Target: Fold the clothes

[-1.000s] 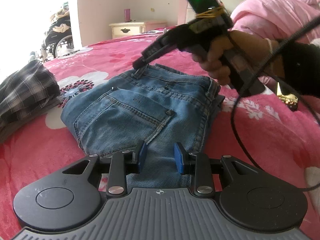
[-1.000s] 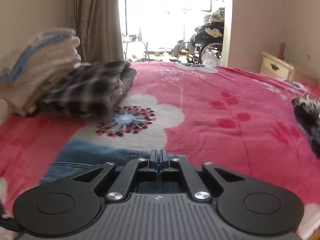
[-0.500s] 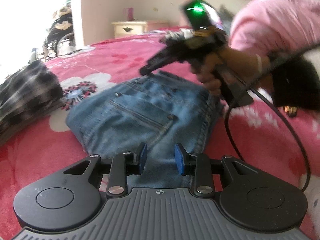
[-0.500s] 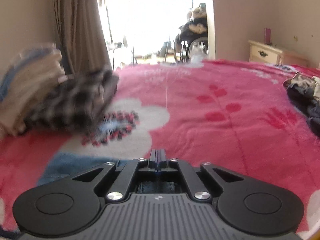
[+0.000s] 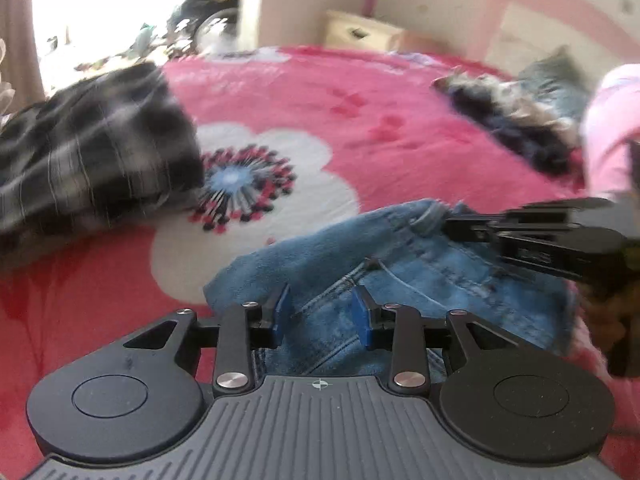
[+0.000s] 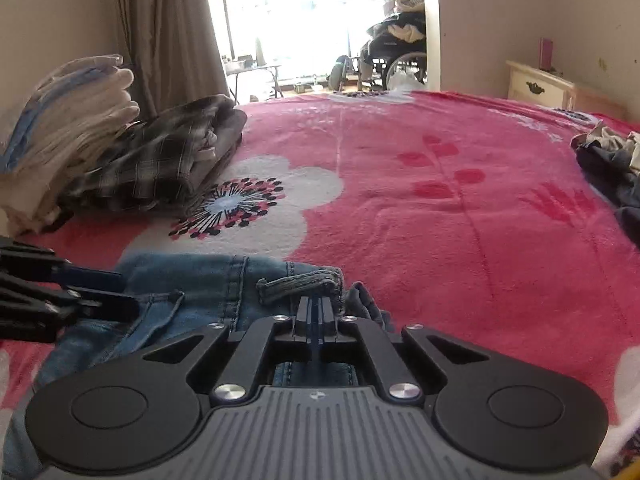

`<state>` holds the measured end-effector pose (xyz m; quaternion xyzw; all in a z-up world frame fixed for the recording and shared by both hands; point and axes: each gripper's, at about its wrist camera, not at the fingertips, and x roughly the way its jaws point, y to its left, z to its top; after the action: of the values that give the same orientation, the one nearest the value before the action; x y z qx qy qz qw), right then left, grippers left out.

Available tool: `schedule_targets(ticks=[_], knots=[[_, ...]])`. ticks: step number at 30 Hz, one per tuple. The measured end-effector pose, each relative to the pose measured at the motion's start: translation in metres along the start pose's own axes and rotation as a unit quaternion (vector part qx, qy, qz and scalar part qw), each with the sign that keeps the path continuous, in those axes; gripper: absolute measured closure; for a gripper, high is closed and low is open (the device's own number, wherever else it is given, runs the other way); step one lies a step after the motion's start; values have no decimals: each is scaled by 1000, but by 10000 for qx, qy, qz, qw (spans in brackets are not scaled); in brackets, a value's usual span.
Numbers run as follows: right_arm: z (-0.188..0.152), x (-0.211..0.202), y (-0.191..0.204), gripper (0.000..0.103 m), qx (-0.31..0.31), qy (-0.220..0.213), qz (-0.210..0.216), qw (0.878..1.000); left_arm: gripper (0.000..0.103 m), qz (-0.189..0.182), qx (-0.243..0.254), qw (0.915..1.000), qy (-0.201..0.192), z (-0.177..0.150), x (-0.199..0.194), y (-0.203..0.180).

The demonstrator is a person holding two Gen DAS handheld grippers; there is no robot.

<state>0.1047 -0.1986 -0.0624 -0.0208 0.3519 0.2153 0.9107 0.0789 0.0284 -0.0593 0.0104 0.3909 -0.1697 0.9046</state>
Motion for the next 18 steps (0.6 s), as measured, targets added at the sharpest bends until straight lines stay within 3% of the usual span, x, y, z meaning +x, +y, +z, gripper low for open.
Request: schedule_targets(ticks=[6,11,13,16,18], knots=[[2,-38,11,98,1,71,56,10000,66,484,-2,9985,270,11,3,-17],[-10,-19,5,101,117,420,-171,9989,65,802,-49,9957,451,15,5,-26],[-4,-37,9,97,154,276,-96,9995,65,925,35,9946,476,16,5,-31],[-4,-66,17,97,90,113,341,9993,65,1005,84,9935,524,17,4,-36],[-11,-70,24,97,-137,228,446,9987,65,1017,10,9932,561,18,4,-35]])
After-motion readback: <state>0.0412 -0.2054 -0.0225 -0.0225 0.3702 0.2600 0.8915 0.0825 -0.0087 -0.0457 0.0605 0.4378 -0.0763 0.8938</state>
